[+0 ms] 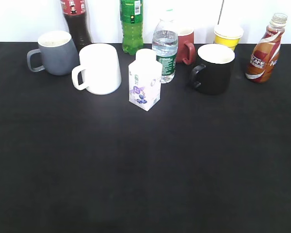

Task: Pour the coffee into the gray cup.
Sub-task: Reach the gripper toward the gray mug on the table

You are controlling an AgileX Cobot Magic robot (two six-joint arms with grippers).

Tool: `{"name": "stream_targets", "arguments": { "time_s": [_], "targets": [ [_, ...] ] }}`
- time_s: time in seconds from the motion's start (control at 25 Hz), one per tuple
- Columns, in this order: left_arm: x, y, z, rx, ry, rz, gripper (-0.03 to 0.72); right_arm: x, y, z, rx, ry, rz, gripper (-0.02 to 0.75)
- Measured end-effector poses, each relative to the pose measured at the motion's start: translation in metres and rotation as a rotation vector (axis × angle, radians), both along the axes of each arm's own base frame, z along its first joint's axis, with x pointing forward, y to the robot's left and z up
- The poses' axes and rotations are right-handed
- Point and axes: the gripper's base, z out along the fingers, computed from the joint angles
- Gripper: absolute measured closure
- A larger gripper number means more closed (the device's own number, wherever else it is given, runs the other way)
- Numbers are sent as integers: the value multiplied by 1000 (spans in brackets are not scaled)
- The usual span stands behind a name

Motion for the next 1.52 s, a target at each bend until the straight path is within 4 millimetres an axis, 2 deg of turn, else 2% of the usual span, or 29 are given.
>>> {"name": "stream_targets", "arguments": {
  "time_s": [0.32,0.52,0.68,0.72,0.88,0.96,1.04,1.16,1.28,1.32,1.52],
  "targets": [
    [0,0,0,0,0,0,106,0,0,0,0,0,0,150],
    [0,-1,0,-6,0,-5,159,0,0,0,0,0,0,150],
    [0,-2,3,-22,-21,-16,165,0,0,0,0,0,0,150],
    [0,-3,7,-30,-56,-21,165,0,0,0,0,0,0,150],
    [12,-4,40,-58,-381,-26,176,0,0,0,0,0,0,150],
    [32,-3,55,-59,-460,-17,180,0,0,0,0,0,0,150],
    [62,-2,64,-58,-487,-8,183,0,0,0,0,0,0,150],
    [123,0,64,-58,-464,8,213,0,0,0,0,0,0,150],
    [181,1,45,-62,-412,24,239,0,0,0,0,0,0,150],
    [201,1,31,-60,-359,29,244,0,0,0,0,0,0,150],
    [259,3,-17,-48,-299,44,253,0,0,0,0,0,0,150]
  ]
}}
